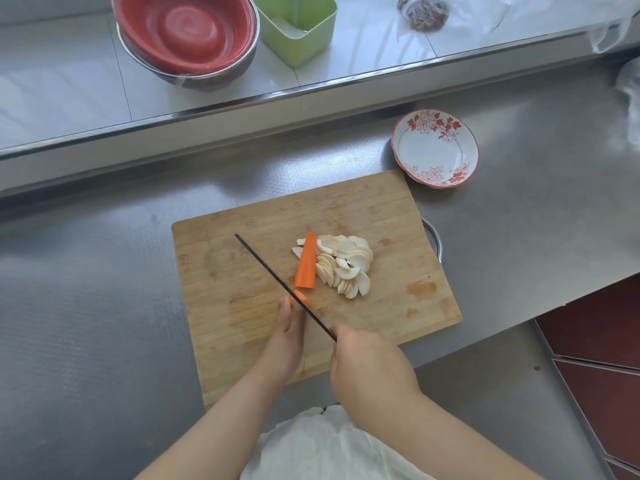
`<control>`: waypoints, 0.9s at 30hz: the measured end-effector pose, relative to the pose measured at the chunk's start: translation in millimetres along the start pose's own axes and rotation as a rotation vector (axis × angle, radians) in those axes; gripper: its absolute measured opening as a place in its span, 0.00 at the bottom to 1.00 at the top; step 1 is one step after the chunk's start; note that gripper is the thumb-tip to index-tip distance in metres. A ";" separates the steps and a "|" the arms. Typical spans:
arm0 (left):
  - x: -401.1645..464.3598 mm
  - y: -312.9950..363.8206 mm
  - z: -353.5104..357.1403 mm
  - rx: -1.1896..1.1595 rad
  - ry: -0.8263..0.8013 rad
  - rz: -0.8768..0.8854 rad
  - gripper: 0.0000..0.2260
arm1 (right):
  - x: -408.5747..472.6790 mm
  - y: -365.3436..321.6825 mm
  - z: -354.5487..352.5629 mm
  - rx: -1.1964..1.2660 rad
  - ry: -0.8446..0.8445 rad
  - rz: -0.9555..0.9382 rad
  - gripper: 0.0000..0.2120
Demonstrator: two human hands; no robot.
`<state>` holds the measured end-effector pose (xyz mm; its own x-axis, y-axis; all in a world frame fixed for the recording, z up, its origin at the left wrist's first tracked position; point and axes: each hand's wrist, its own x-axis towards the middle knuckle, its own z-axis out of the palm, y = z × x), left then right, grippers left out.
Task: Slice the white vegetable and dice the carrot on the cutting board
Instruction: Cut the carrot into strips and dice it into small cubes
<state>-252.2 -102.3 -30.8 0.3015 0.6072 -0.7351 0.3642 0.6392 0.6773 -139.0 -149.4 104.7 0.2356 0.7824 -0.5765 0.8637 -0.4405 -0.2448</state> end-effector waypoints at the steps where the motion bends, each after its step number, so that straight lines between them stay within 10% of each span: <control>1: 1.6 -2.1 -0.4 0.006 0.002 -0.003 0.32 | 1.2 -0.1 -0.2 -0.002 -0.009 0.002 0.14; 27: 10.3 -12.7 -2.7 0.050 -0.026 0.034 0.38 | 21.4 -7.8 13.0 -0.060 -0.062 0.025 0.11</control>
<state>-256.1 -102.9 -47.0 0.3371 0.6153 -0.7125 0.3965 0.5937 0.7003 -146.4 -134.8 84.2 0.2306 0.7421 -0.6293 0.8838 -0.4304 -0.1837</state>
